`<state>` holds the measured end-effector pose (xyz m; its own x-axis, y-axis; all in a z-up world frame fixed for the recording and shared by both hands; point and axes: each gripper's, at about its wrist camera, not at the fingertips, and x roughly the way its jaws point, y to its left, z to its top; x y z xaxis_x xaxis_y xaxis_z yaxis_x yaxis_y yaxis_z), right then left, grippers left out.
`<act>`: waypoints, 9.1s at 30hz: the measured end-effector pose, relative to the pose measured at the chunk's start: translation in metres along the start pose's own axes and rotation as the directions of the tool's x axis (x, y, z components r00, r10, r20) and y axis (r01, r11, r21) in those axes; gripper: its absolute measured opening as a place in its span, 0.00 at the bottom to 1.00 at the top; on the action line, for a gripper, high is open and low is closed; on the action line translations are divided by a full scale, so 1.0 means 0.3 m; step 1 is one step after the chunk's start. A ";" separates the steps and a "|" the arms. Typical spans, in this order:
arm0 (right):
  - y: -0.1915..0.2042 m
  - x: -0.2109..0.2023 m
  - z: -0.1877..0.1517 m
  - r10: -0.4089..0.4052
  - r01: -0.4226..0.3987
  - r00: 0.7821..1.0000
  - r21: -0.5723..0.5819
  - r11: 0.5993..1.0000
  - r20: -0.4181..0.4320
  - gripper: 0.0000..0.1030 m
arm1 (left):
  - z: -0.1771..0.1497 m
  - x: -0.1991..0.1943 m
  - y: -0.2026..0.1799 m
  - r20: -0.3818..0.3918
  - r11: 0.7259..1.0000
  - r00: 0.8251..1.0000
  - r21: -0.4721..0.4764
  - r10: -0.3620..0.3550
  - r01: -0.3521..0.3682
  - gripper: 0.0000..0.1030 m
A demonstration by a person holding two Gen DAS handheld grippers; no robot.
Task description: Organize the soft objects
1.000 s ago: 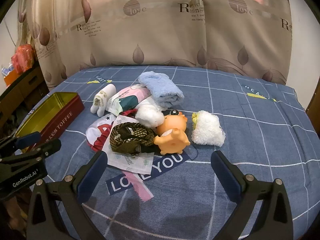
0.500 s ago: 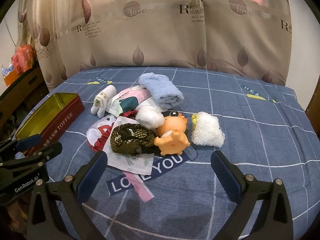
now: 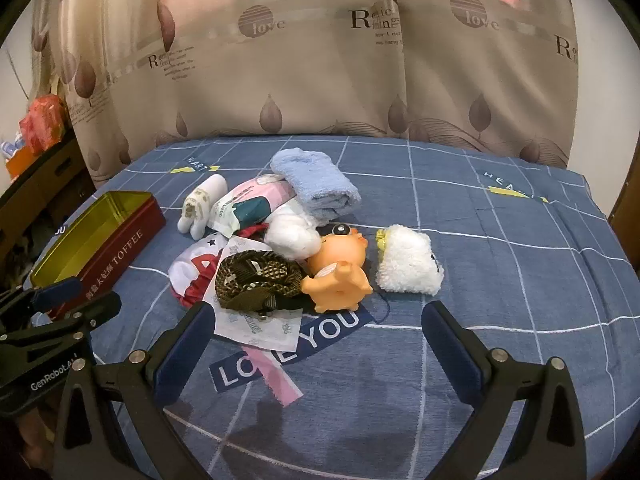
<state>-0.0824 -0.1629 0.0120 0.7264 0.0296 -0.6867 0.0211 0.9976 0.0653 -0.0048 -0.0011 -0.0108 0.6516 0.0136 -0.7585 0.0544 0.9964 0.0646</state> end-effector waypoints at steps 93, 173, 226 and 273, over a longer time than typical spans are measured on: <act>-0.382 0.342 0.108 0.103 -0.089 0.991 0.167 0.982 -0.080 0.49 | 0.170 0.180 0.070 -0.011 0.999 0.999 0.035 0.030 -0.029 0.56; -0.429 0.398 0.081 -0.156 0.169 0.975 0.075 0.983 -0.157 0.50 | 0.438 0.351 0.613 -0.188 0.985 0.981 -0.156 0.038 -0.068 0.19; -0.431 0.401 0.078 -0.171 0.183 0.973 0.061 0.981 -0.156 0.50 | 0.102 0.014 0.730 -0.053 0.963 0.988 -0.218 0.147 -0.156 0.36; 0.633 0.305 0.268 0.315 -0.343 0.938 -0.261 0.902 -0.144 0.48 | -0.049 -0.018 1.014 -0.069 0.852 0.954 -0.434 0.291 -0.292 0.40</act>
<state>0.0433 0.0241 0.0198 0.5888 0.3509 -0.7281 -0.4095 0.9062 0.1055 -0.0030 0.3032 0.0035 0.5857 0.3091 -0.7493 -0.4722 0.8815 -0.0055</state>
